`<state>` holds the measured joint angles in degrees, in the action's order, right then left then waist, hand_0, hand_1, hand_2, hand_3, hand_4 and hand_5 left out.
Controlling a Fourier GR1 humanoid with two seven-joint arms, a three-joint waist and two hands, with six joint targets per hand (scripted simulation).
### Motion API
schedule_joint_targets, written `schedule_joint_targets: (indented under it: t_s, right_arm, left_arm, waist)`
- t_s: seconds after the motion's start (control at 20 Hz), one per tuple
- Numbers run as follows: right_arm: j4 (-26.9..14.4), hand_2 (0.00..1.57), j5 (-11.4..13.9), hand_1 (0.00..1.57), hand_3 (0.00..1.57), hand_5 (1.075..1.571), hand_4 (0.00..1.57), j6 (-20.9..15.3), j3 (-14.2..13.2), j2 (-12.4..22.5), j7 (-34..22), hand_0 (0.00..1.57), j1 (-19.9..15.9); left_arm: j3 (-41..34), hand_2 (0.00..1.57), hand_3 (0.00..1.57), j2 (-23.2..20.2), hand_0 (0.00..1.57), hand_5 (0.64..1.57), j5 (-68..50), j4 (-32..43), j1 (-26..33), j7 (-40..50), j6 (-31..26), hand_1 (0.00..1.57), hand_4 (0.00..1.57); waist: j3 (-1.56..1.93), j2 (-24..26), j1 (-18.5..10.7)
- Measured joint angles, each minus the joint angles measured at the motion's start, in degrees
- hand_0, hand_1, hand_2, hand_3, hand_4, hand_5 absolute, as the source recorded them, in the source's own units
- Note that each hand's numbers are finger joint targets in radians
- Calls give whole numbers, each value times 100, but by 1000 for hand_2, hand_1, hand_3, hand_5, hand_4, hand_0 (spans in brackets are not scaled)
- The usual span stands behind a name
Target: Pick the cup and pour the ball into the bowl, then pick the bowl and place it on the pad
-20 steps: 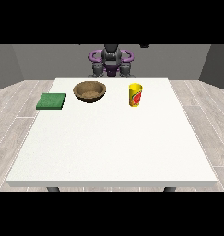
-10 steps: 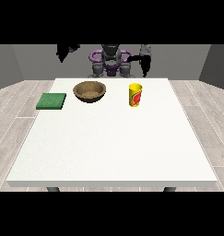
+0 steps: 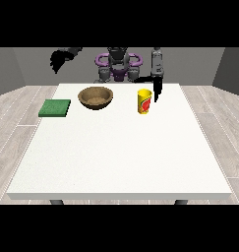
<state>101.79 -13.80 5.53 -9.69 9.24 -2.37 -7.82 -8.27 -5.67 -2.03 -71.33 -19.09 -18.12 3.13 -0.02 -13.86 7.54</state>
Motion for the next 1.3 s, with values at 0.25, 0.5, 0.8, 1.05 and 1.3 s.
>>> schedule_joint_targets:
  t_s: [0.25, 0.5, 0.8, 1.05, 1.3]
  right_arm:
    - [-463, 0, -117, 0, 0, 1562, 669, 206, -215, 146, 148, 0, -28]
    - [-514, 0, -149, 0, 0, 1562, 671, 267, -247, 198, 194, 0, -158]
    - [-402, 0, -321, 0, 121, 1568, 650, 404, -346, 329, 86, 0, -191]
    - [-326, 0, -739, 0, 164, 1568, 642, 711, -659, 677, -51, 0, -306]
    - [-702, 0, -1017, 0, 269, 1568, 640, 928, -967, 948, -111, 0, -405]
  left_arm:
    - [-50, 0, 0, 2, 0, 1429, 41, 895, -275, -396, -48, 0, 203]
    - [-284, 0, 0, -55, 0, 1445, -3, 1854, -620, -1077, -50, 0, 253]
    - [-483, 1571, 1571, -156, 1151, 1475, 34, 2811, -875, -1713, 75, 1151, 1309]
    - [-569, 1571, 1571, -225, 1283, 1457, 309, 3104, -897, -2337, 752, 1283, 1366]
    - [-462, 1571, 1571, -207, 1276, 1436, 589, 3322, -1137, -2154, 1321, 1276, 1391]
  waist:
    - [1, 136, -29]
    - [0, -15, 68]
    - [-1, -106, 256]
    - [26, -296, 530]
    - [25, -122, 500]
